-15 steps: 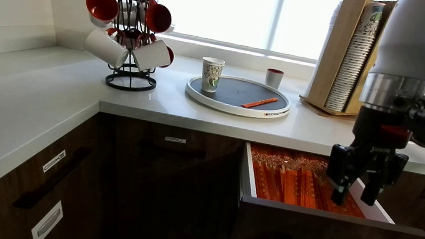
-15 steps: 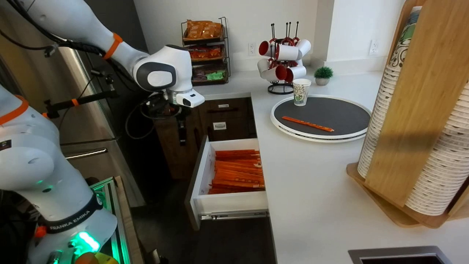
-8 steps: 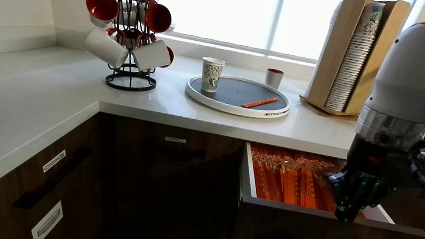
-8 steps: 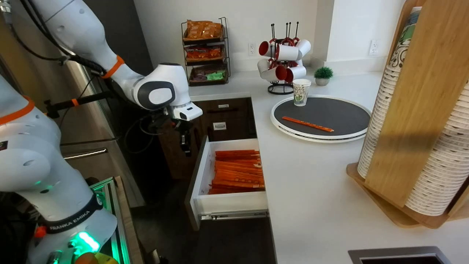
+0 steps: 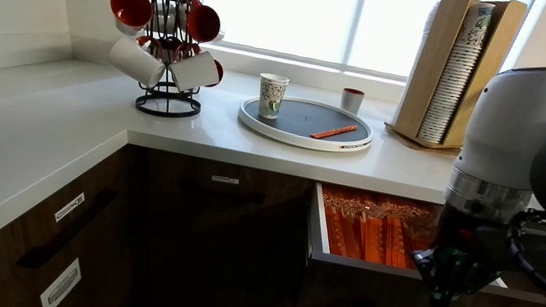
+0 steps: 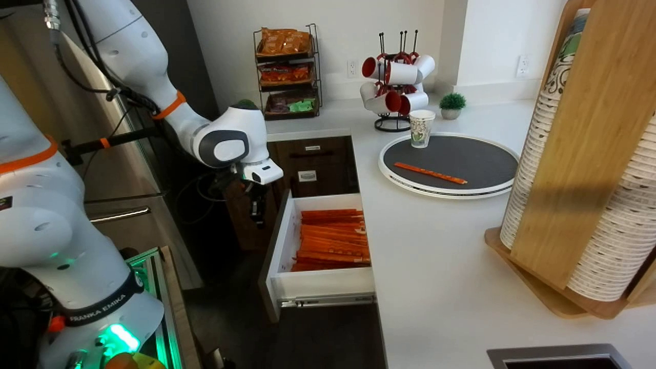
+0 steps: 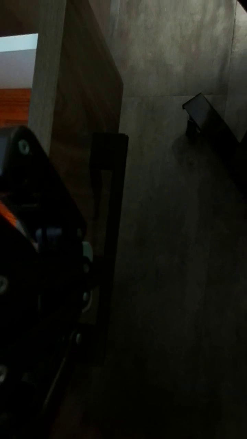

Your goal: Close the drawer

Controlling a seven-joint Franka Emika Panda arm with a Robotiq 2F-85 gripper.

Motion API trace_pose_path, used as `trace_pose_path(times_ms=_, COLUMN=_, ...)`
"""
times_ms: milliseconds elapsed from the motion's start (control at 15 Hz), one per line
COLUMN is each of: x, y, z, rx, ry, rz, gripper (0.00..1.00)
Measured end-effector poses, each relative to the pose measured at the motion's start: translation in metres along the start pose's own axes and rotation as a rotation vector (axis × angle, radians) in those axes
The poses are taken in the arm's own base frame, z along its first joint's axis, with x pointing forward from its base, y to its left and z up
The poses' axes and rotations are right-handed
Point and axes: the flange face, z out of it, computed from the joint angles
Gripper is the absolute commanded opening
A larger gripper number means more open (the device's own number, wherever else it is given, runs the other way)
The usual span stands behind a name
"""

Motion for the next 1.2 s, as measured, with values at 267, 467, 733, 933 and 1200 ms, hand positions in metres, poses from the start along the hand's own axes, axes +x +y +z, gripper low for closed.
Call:
trace_pose_path(times_ms=267, x=0.005, y=0.005, z=0.008, rx=-0.017, ry=0.004, rz=0.019, gripper=0.00)
trace_pose_path(times_ms=467, x=0.011, y=0.005, z=0.010, rx=-0.007, ry=0.045, rz=0.009, gripper=0.00)
trace_pose_path(times_ms=733, x=0.017, y=0.005, z=0.014, rx=0.009, ry=0.093, rz=-0.011, gripper=0.00)
trace_pose_path(times_ms=933, x=0.018, y=0.005, z=0.016, rx=0.004, ry=0.124, rz=-0.030, gripper=0.00)
trace_pose_path(times_ms=1200, x=0.023, y=0.007, z=0.016, rx=0.001, ry=0.181, rz=-0.045, gripper=0.00)
